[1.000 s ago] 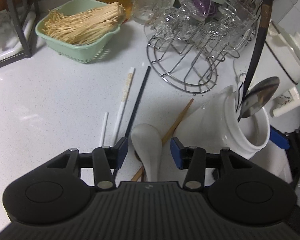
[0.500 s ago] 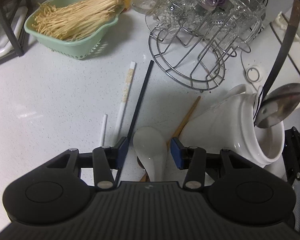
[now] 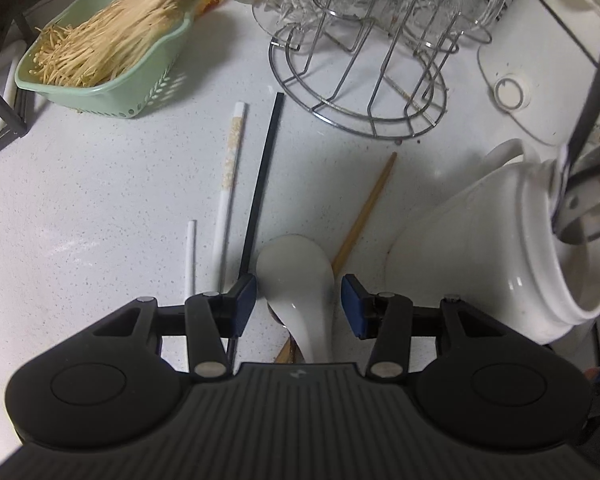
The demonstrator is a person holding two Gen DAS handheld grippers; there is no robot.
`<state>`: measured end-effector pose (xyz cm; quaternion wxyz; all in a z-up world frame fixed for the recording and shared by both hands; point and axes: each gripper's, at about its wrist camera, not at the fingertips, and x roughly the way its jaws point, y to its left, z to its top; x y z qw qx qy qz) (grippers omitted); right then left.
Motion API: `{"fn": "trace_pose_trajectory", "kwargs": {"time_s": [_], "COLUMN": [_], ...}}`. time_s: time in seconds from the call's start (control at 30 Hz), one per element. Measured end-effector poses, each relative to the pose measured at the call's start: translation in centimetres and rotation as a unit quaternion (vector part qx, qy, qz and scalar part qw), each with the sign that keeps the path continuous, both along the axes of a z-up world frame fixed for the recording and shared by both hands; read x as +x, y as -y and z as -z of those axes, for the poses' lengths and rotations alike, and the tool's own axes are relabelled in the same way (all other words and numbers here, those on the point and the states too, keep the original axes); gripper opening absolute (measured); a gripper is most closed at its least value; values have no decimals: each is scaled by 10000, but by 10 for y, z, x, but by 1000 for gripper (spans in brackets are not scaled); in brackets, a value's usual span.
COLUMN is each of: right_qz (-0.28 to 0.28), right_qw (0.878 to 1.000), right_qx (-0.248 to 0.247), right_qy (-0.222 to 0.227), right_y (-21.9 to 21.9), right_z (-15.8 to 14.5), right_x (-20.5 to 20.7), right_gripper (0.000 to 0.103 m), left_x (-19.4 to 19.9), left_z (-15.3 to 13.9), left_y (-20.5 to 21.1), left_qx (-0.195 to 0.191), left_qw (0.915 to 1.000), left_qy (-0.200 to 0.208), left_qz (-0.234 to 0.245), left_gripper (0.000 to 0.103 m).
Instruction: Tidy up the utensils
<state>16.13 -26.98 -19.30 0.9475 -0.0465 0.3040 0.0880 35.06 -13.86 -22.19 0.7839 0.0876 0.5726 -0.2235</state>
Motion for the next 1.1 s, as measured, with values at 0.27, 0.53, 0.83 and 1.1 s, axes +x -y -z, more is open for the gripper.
{"fn": "trace_pose_trajectory", "kwargs": {"time_s": [0.27,0.53,0.83,1.1], "right_qz": [-50,-92,-108,-173], "right_qw": [10000,10000,9999,9998], "right_qx": [1,5,-2,27], "right_qy": [-26,-28,-33,24], "right_y": [2,3,1,2], "right_z": [-1,-2,-2,0], "right_x": [3,3,5,6], "right_gripper": [91,91,91,91], "left_x": [1,3,-7,-25], "left_z": [3,3,-11,-37], "left_y": [4,6,-10,-26], "left_qx": [115,121,-140,-414], "left_qw": [9999,9997,9993,9972], "left_qy": [91,216,345,628], "left_qz": [0,81,29,45], "left_gripper": [53,49,49,48]}}
